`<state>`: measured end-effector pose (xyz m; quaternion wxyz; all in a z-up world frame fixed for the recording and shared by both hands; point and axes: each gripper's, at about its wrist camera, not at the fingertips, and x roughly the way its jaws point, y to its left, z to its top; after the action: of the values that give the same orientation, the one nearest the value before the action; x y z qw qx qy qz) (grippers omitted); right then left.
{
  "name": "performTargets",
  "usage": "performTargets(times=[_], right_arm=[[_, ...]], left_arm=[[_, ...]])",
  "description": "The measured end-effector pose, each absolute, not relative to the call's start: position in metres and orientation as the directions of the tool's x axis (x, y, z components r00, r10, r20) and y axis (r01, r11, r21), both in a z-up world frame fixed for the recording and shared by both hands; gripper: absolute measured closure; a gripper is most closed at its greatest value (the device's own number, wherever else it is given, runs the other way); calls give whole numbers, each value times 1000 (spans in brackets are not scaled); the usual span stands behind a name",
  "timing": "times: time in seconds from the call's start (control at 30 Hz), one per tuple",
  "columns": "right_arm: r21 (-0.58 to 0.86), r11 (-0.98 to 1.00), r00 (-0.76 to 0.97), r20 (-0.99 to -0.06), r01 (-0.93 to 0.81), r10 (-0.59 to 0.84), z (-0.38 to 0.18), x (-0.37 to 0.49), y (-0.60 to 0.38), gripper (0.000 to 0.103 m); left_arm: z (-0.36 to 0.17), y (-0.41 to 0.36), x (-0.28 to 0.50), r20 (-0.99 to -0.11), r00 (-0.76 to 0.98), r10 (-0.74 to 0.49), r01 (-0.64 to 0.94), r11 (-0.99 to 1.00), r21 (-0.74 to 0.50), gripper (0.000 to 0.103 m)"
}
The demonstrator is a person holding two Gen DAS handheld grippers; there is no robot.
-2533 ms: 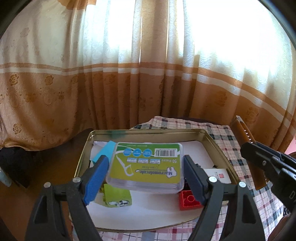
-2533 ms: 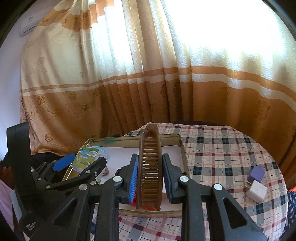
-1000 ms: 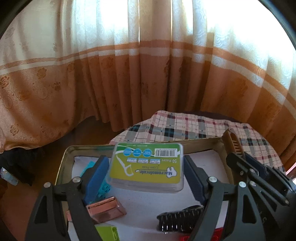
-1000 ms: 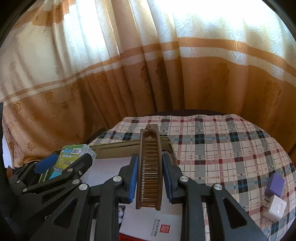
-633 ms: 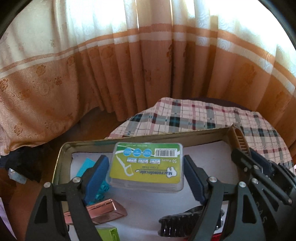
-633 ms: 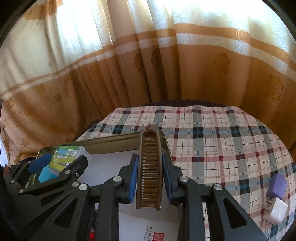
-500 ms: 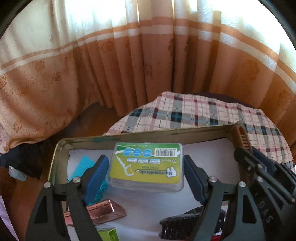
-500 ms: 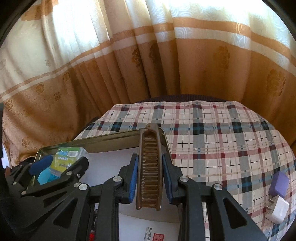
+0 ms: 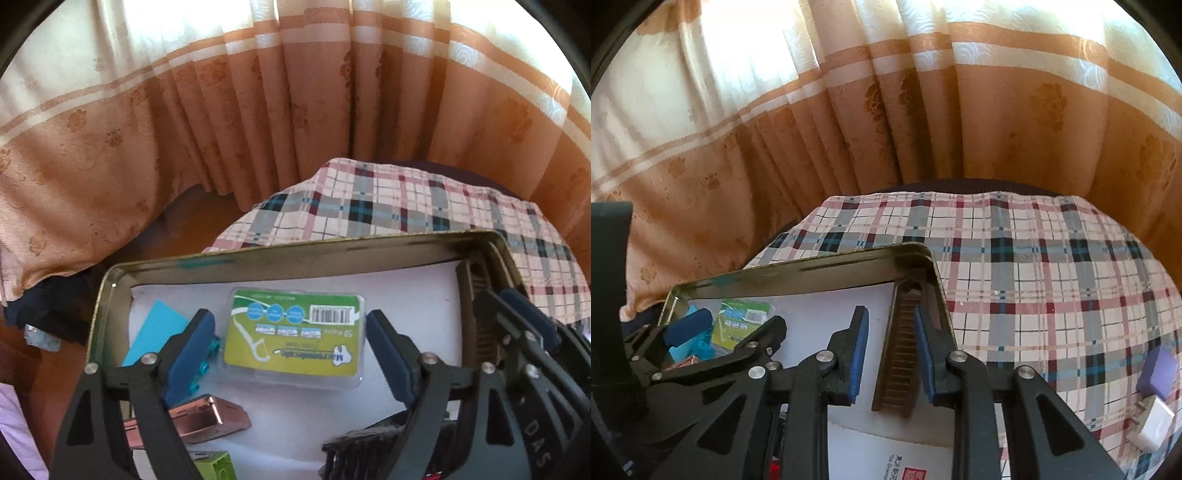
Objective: Organize rigid objects
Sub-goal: 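Lower card pack into tin with left gripper while right gripper lowers comb, both open, then lift both open grippers up out of the tin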
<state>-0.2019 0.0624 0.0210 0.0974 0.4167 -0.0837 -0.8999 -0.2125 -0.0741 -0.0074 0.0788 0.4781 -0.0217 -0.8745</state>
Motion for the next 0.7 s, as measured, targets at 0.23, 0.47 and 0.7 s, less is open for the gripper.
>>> performTargets(times=[0.23, 0.47, 0.7], right_arm=[[264, -962, -747, -624, 77, -231, 37, -171, 77, 47], [314, -948, -872, -449, 48, -193, 49, -127, 97, 11], [276, -961, -906, -403, 13, -129, 46, -106, 92, 11]], left_arm=[[10, -80, -194, -755, -640, -145, 140, -988, 71, 2], [27, -81, -165, -656, -753, -56, 81, -997, -7, 1], [39, -88, -120, -527, -837, -149, 134, -989, 67, 1]])
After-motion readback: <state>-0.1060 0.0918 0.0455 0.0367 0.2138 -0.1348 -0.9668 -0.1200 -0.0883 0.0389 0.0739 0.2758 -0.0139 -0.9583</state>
